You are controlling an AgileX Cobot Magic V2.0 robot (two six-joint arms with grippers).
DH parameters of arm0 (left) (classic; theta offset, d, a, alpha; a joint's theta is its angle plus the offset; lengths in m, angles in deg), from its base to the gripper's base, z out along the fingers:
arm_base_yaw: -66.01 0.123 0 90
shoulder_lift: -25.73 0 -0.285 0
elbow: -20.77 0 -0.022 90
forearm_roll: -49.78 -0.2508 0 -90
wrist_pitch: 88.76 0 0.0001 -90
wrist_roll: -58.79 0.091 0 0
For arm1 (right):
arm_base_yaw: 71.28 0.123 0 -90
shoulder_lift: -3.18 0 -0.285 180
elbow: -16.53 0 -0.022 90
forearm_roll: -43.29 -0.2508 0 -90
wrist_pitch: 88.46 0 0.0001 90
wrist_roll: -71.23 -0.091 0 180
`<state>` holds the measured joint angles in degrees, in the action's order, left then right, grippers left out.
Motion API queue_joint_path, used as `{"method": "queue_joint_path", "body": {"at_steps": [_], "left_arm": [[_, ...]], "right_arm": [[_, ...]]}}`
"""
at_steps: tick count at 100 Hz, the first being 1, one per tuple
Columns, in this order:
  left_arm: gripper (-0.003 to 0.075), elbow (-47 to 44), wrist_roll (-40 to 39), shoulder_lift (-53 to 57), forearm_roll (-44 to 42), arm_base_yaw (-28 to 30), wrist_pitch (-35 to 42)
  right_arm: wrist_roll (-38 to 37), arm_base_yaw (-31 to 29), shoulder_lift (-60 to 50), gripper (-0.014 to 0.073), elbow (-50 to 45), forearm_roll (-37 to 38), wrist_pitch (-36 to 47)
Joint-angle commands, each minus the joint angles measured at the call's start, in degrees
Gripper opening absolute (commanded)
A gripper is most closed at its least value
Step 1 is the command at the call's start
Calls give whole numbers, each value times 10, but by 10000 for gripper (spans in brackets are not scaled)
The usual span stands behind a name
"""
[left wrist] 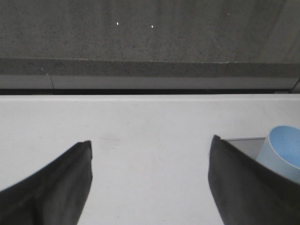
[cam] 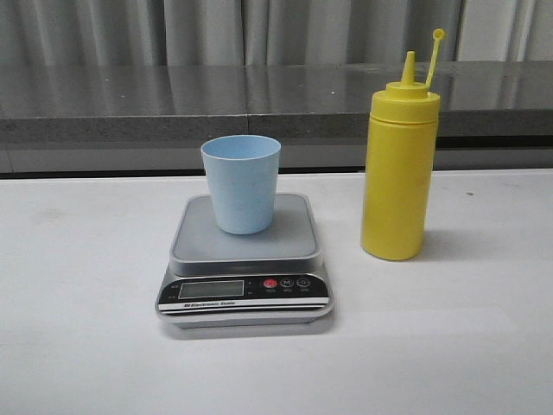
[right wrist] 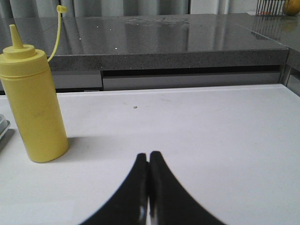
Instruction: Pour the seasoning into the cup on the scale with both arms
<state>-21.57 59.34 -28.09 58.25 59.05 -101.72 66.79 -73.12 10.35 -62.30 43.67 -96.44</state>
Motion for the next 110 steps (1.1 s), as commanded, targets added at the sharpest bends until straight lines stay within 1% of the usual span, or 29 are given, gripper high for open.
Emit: {"method": "queue_joint_path", "body": {"at_steps": [1, 23, 41, 61, 68, 73, 80, 87, 99, 102, 104, 110], "left_arm": [[502, -20, -6, 60, 2, 1, 59], [502, -103, 6, 203, 1, 1, 58], [502, -146, 7, 294, 1, 1, 51], [501, -155, 7, 333, 0, 1, 43], [482, -155, 7, 333, 0, 1, 43], [455, -155, 7, 333, 0, 1, 42], [397, -155, 7, 333, 0, 1, 42], [318, -155, 7, 333, 0, 1, 42], [146, -155, 7, 333, 0, 1, 42], [118, -155, 7, 333, 0, 1, 42], [81, -155, 7, 333, 0, 1, 42], [13, -155, 7, 333, 0, 1, 42]], "right_arm": [[2, -3, -11, -66, 12, 3, 45], [2, -3, -11, -66, 12, 3, 45], [2, -3, -11, -66, 12, 3, 45], [2, -3, -11, -66, 12, 3, 45], [2, -3, -11, -66, 12, 3, 45], [2, -3, -11, -66, 12, 3, 45], [2, -3, -11, -66, 12, 3, 45], [2, -3, -11, -66, 12, 3, 45], [2, -3, -11, -66, 12, 3, 45], [2, -3, -11, -66, 12, 3, 45], [2, -3, -11, -66, 12, 3, 45], [2, -3, -11, -66, 12, 3, 45]]}}
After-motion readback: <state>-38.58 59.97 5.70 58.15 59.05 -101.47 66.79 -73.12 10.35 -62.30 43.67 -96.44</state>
